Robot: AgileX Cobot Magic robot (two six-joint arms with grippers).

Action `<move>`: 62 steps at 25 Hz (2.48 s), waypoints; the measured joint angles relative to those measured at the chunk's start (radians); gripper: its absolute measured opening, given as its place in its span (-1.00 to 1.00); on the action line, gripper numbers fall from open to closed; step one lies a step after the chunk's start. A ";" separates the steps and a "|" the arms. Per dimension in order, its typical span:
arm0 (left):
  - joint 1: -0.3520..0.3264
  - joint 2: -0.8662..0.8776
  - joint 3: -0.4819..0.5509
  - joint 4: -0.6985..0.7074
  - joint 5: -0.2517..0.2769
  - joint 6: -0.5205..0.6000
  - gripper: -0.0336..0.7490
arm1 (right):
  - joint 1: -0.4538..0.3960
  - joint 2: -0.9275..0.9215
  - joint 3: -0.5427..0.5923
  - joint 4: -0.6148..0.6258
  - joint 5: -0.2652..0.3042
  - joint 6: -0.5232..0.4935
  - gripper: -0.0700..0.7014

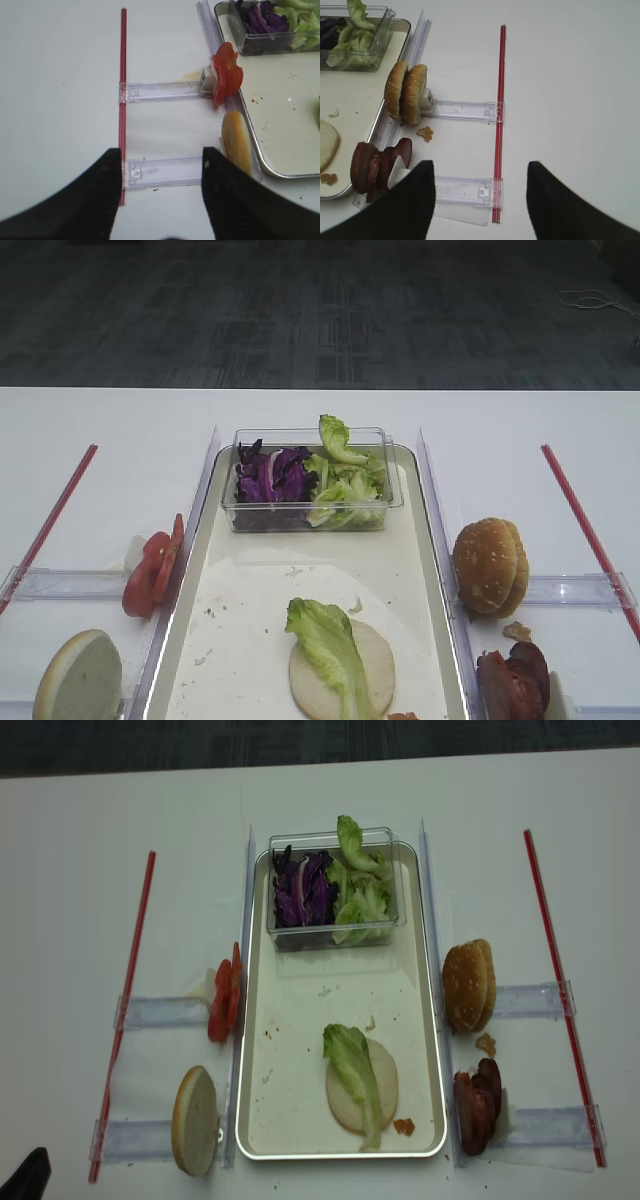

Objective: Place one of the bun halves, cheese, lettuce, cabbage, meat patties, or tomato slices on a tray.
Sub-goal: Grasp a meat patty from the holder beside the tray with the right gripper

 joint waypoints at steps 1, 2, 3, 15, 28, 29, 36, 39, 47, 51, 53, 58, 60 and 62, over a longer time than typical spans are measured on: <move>0.000 0.000 0.000 0.000 0.000 0.000 -0.03 | 0.000 0.000 0.000 0.000 0.000 0.000 0.29; 0.000 0.000 0.000 0.000 0.000 0.000 -0.03 | 0.000 0.000 0.000 0.000 0.000 0.000 0.29; 0.000 0.000 0.000 0.000 0.000 0.000 -0.03 | 0.000 0.000 0.000 0.000 0.000 0.000 0.29; 0.000 0.000 0.000 0.000 0.000 0.000 -0.03 | 0.000 0.000 0.000 0.000 0.000 0.000 0.29; 0.000 0.000 0.000 0.000 0.000 0.000 -0.03 | 0.000 0.000 0.000 0.000 0.000 0.000 0.29; 0.000 0.000 0.000 0.000 0.000 0.000 -0.03 | 0.000 0.000 0.000 0.000 0.000 0.000 0.29; 0.000 0.000 0.000 0.000 0.000 0.000 -0.03 | 0.000 0.000 0.000 0.000 0.000 0.000 0.29; 0.000 0.000 0.000 0.000 0.000 0.000 -0.01 | 0.000 0.000 0.000 0.000 0.000 0.000 0.29; 0.000 0.000 0.000 0.000 0.000 0.000 0.08 | 0.000 0.000 0.000 0.000 0.000 0.000 0.29; 0.000 0.000 0.000 0.000 0.000 0.000 0.08 | 0.000 0.000 0.000 0.000 0.000 0.000 0.29; 0.000 0.000 0.000 0.000 0.000 0.000 0.08 | 0.000 0.000 0.000 0.000 0.000 0.000 0.29; 0.000 0.000 0.000 0.000 0.000 0.000 0.08 | 0.000 0.000 0.000 0.000 0.000 0.000 0.29; 0.000 0.000 0.000 0.000 0.000 0.000 0.08 | 0.000 0.024 0.000 0.000 0.000 0.000 0.29; 0.000 0.000 0.000 0.000 0.000 0.000 0.08 | 0.000 0.062 0.000 0.000 0.000 0.000 0.29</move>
